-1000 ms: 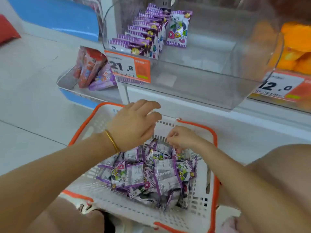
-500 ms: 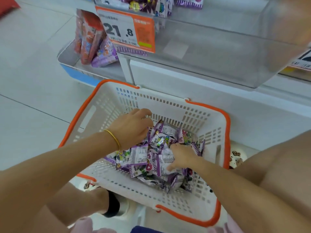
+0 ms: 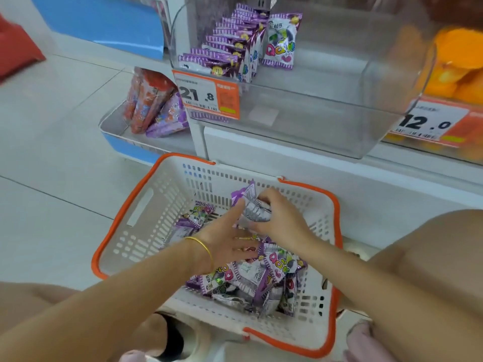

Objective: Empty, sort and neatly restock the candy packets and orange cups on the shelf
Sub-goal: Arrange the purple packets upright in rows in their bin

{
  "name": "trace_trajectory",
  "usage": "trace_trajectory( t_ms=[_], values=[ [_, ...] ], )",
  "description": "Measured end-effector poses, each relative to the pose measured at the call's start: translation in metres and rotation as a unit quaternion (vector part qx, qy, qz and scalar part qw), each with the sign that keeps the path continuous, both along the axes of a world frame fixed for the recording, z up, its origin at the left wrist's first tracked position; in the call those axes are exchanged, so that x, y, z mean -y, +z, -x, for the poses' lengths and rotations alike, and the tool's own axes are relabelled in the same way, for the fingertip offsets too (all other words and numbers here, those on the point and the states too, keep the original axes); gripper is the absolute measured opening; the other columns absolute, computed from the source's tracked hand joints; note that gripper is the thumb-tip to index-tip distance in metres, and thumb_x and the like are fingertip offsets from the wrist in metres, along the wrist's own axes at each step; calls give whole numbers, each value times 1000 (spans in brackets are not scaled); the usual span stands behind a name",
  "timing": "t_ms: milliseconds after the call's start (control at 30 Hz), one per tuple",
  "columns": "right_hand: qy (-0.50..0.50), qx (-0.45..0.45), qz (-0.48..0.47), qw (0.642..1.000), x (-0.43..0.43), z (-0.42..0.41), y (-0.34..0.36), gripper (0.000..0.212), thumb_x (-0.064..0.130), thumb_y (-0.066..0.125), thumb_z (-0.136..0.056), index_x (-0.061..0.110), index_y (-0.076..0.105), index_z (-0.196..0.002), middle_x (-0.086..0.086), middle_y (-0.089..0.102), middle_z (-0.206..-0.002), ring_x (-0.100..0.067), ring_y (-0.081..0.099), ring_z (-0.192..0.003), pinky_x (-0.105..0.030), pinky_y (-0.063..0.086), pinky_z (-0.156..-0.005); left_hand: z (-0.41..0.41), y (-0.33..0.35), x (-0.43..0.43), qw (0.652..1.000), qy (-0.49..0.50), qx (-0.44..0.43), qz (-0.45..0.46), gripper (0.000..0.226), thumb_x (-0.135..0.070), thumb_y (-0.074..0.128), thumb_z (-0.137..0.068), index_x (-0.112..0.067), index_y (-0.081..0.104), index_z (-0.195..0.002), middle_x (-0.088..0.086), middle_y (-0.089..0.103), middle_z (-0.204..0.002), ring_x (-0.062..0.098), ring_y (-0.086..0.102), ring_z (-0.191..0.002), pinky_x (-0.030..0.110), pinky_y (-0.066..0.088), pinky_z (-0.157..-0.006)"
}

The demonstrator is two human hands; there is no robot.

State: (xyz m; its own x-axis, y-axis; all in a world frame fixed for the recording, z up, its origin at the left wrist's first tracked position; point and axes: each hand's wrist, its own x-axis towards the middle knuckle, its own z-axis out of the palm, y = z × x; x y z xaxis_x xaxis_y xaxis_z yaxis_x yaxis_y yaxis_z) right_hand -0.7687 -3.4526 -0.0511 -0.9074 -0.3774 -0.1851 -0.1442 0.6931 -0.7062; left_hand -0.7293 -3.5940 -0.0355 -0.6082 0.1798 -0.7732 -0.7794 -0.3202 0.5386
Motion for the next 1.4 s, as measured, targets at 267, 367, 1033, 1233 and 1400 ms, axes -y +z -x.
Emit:
trace_trajectory(
  t_ms=[267,367,1033,1233,1400],
  values=[
    [41,81,198,976,-6,-25,34,40,19,63,-89,33,42,-120,21,51,-124,9,45,-117,-8,38,-89,-12,22,4,992,44,-115,-25,48,-51,53,-86,-15,63,-117,12,66,-118,25,64,-102,44,51,-92],
    [20,79,248,965,-11,-18,35,28,13,54,-95,34,47,-113,17,62,-120,2,58,-109,-22,47,-89,-13,23,8,992,73,-101,2,41,-41,54,-90,-11,63,-116,14,70,-109,27,67,-96,40,55,-84],
    [-73,206,303,928,-13,4,33,14,19,70,-84,17,64,-96,-7,71,-97,-24,66,-94,-46,49,-93,-7,35,13,985,-71,-141,66,56,-50,55,-74,-13,63,-115,16,68,-111,32,63,-96,41,55,-80],
    [-75,173,288,939,-12,3,36,12,16,68,-85,20,64,-96,-9,70,-103,-22,67,-93,-39,51,-94,-4,30,11,988,-17,-126,90,44,-41,52,-90,-12,57,-122,16,69,-107,28,63,-79,39,56,-72],
    [-54,145,226,962,-14,1,40,26,39,63,-87,23,60,-108,1,64,-101,-12,61,-93,-22,50,-71,-1,29,13,987,19,-129,90,40,-35,51,-93,-8,54,-122,9,71,-79,18,64,-52,26,54,-46]
  ],
)
